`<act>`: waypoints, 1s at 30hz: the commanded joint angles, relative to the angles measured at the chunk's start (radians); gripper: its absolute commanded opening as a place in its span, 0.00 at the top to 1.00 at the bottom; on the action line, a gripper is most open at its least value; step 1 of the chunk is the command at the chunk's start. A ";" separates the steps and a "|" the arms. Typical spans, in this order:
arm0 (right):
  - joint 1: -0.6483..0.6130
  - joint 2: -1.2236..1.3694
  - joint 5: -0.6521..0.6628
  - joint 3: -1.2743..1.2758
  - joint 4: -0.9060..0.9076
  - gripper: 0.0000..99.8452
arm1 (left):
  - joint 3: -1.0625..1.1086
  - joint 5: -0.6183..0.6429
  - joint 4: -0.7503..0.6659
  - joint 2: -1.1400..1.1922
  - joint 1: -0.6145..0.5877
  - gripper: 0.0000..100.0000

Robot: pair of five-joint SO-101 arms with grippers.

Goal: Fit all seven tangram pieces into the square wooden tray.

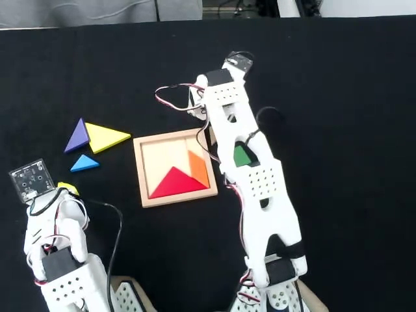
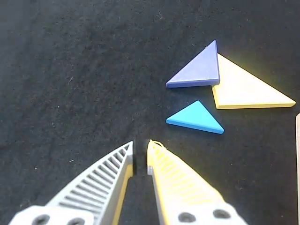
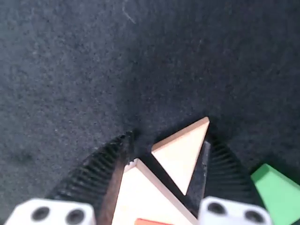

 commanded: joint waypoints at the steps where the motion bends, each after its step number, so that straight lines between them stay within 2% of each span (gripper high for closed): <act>1: 0.002 -0.021 -0.008 -0.025 -0.014 0.77 | -0.002 -0.009 -0.002 -0.008 0.008 0.93; 5: 0.002 -0.021 -0.008 -0.027 0.038 0.79 | -0.002 -0.009 -0.003 -0.008 0.008 0.93; 11: 0.011 -0.021 -0.005 -0.031 0.069 0.96 | -0.002 -0.009 -0.003 -0.008 0.008 0.93; 19: 0.020 -0.045 0.061 -0.065 0.092 0.97 | -0.002 -0.009 -0.005 -0.008 0.008 0.93; 22: 0.002 -0.096 0.173 -0.182 0.173 0.97 | -0.002 -0.009 -0.005 -0.008 0.008 0.93; 25: -0.064 -0.130 0.374 -0.309 0.261 0.97 | -0.002 -0.009 -0.005 -0.008 0.008 0.93; 28: -0.144 -0.140 0.644 -0.303 0.267 0.98 | -0.002 -0.009 -0.005 -0.008 0.008 0.93; 30: -0.189 -0.140 0.713 -0.249 0.267 0.98 | -0.001 -0.009 -0.005 -0.008 0.008 0.93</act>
